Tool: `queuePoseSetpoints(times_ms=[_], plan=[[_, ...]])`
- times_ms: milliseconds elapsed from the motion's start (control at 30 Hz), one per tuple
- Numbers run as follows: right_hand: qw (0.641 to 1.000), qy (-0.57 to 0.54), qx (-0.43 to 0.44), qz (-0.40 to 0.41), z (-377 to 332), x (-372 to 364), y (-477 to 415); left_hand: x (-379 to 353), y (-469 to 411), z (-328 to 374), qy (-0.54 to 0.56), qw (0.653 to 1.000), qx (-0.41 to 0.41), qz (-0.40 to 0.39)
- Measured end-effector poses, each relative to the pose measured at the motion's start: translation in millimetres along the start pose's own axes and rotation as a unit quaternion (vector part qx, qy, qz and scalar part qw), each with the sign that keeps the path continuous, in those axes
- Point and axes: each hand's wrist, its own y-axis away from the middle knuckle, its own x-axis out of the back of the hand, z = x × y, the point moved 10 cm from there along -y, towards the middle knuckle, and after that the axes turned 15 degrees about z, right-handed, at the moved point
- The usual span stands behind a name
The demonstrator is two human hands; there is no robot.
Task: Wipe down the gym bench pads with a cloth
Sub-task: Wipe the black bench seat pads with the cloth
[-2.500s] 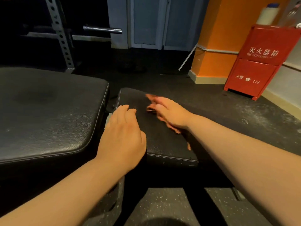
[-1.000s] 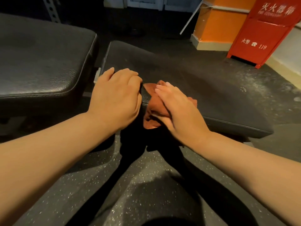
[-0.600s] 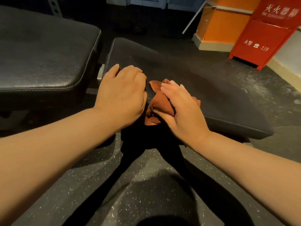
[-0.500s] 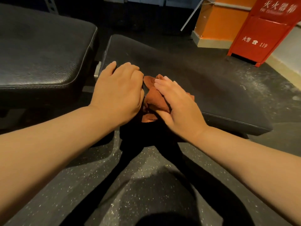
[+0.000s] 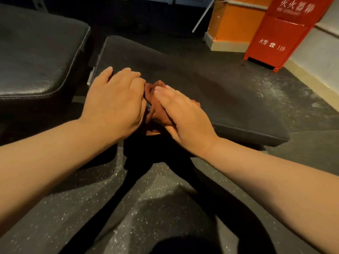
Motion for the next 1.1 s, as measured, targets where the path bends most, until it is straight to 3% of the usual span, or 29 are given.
queuePoseSetpoints(times_ms=[100, 233, 400, 533, 667, 800, 967, 1100], plan=[[0.999, 0.029, -0.012, -0.028, 61, 20, 44, 2, 0, 1, 0.002, 1.0, -0.006, 0.002], [0.994, 0.061, -0.094, -0.017, 125, 51, 80, 1, 0, 4, 0.0, 1.0, -0.009, -0.01], [0.996, 0.045, -0.076, -0.001, 98, 39, 62, -6, -6, 29, -0.011, 0.999, -0.031, -0.024], [0.999, 0.019, -0.012, -0.04, 96, 32, 59, -17, -10, 57, -0.01, 0.997, -0.059, -0.043], [0.996, 0.056, -0.066, -0.031, 149, 57, 97, -15, -7, 61, -0.008, 0.996, -0.082, -0.033], [0.992, 0.074, -0.096, -0.025, 139, 54, 89, -14, -9, 61, -0.002, 0.997, -0.068, -0.03], [0.998, 0.042, -0.049, -0.015, 93, 34, 50, -13, -9, 64, -0.002, 0.998, -0.065, -0.018], [0.997, 0.039, -0.046, -0.056, 128, 43, 78, -10, -8, 64, 0.003, 0.996, -0.089, -0.017]])
